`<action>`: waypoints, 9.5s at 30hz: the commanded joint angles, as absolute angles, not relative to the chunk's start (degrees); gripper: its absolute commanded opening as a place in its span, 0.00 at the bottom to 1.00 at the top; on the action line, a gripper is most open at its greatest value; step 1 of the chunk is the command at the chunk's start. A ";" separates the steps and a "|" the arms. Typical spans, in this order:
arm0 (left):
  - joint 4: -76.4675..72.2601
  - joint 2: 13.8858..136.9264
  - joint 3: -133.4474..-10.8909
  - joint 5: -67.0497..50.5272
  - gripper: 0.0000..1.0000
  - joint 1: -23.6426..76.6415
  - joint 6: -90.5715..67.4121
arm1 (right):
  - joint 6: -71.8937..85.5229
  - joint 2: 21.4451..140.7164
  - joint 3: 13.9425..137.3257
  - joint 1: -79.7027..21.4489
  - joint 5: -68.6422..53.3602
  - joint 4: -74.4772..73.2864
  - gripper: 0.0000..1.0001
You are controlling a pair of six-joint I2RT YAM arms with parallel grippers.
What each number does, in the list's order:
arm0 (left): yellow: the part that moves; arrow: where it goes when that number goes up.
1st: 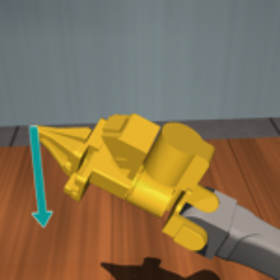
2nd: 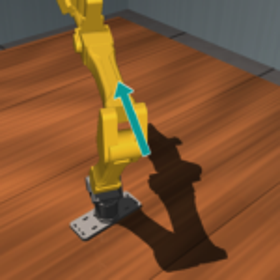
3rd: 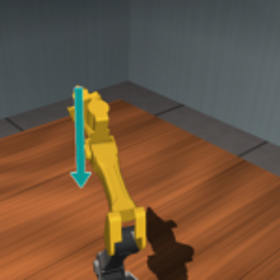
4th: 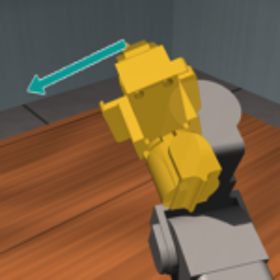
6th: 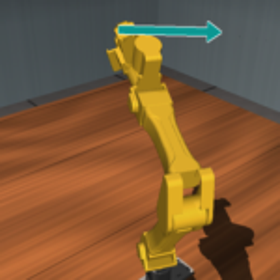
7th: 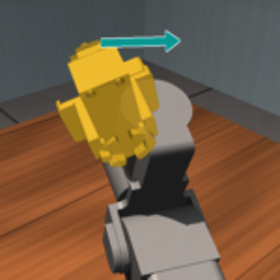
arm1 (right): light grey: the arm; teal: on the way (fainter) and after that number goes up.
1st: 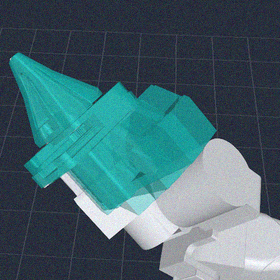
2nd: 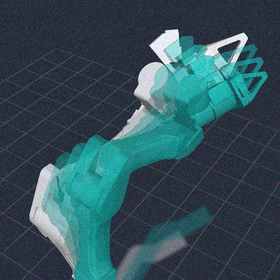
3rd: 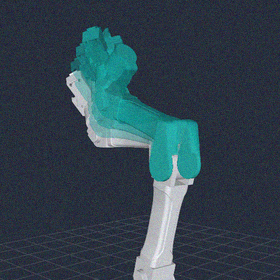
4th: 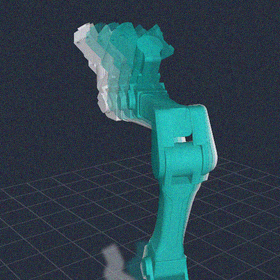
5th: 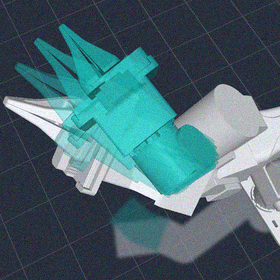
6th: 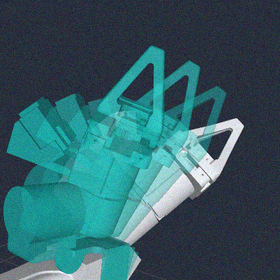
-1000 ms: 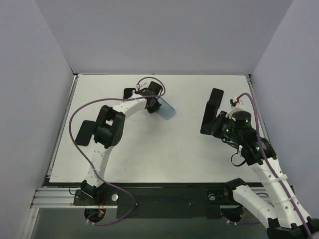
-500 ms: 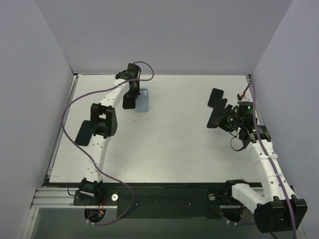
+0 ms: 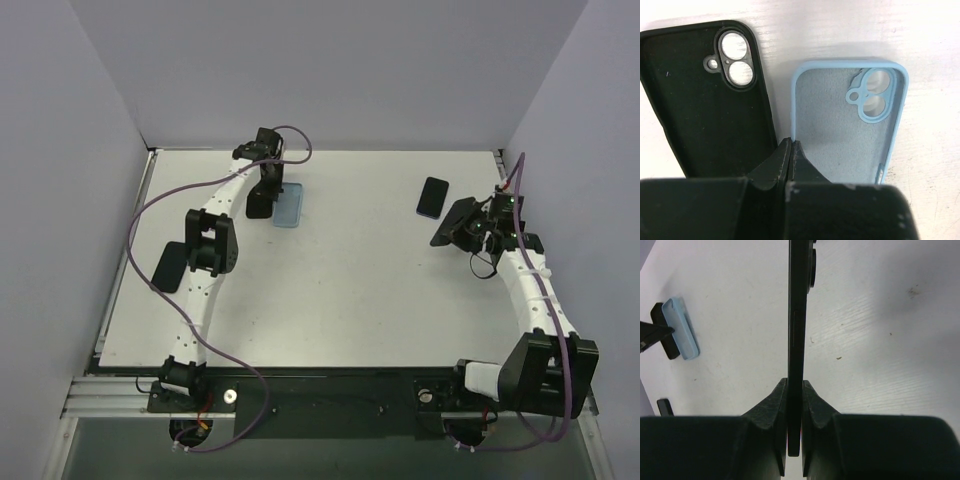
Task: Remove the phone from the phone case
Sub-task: Adjust the phone case at the center of the board, then place the phone at the center of the board, then pick up the phone at the center of the board.
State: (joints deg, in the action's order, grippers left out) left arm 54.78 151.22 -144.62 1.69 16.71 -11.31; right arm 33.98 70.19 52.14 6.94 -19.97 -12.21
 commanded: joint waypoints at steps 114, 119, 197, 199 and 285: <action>41.47 107.30 -75.76 0.89 0.97 -14.50 14.93 | 29.80 48.34 42.71 -22.41 -30.23 -5.00 0.64; 42.62 112.67 -78.65 -2.10 0.97 -15.29 17.84 | 29.18 48.87 41.92 -23.03 -30.50 -5.45 0.64; 13.01 60.91 -45.17 -21.09 0.00 17.75 -62.58 | 34.28 88.16 55.20 -59.15 -1.41 19.60 0.18; 12.83 61.35 -46.48 -21.79 0.00 19.06 -63.02 | 34.71 86.84 53.10 -58.80 -0.70 22.05 0.06; -54.04 78.40 -51.33 -56.95 0.00 22.50 -84.10 | 48.36 60.03 40.07 -30.94 -65.81 41.50 0.00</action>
